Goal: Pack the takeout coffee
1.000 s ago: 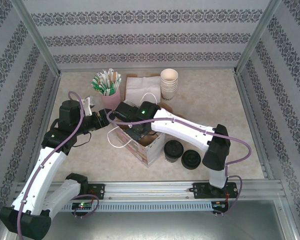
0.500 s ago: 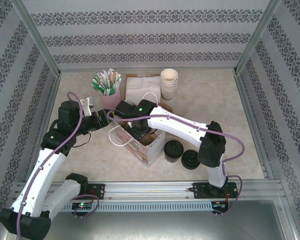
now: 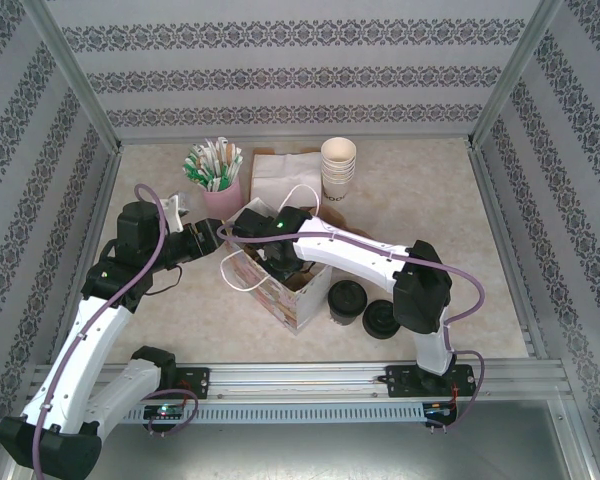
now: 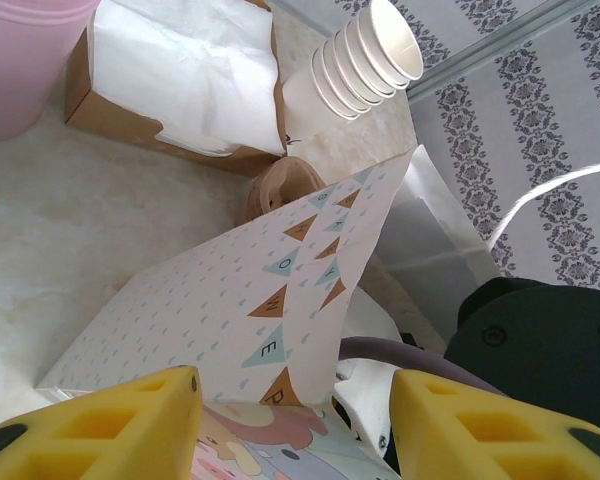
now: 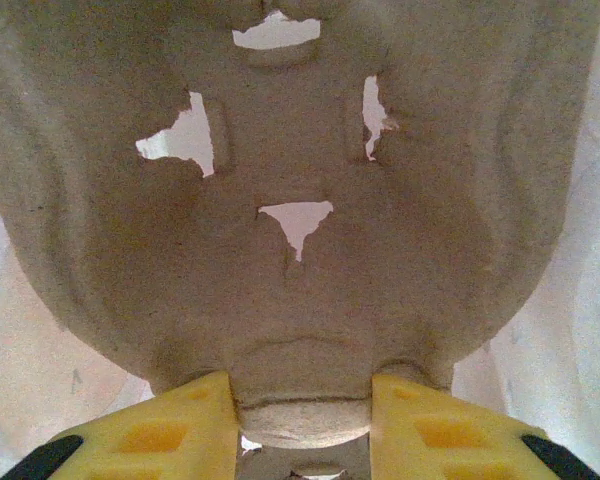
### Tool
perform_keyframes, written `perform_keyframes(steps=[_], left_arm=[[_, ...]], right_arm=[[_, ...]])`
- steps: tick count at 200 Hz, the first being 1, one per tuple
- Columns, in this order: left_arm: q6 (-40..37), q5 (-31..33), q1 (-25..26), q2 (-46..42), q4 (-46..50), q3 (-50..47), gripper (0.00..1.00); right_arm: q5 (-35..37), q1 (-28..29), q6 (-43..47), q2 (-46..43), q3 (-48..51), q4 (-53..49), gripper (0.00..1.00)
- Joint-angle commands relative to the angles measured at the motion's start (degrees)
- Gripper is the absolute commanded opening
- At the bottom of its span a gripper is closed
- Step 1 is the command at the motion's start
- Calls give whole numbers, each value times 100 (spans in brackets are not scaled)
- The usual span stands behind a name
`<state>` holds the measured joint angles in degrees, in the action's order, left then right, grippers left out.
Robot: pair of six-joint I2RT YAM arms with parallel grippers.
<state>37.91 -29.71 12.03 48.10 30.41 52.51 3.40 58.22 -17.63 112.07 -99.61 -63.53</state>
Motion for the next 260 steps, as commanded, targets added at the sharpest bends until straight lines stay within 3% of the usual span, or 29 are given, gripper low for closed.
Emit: perform_keyframes(steps=[1,260], left_arm=[[32,-18,78,-88,-101,72,52],[38,119,141,-65,-14,124,51]], right_arm=[[-98,-55,14,70,215,174,36],[-437,-119,-240,500,1561,1431,42]])
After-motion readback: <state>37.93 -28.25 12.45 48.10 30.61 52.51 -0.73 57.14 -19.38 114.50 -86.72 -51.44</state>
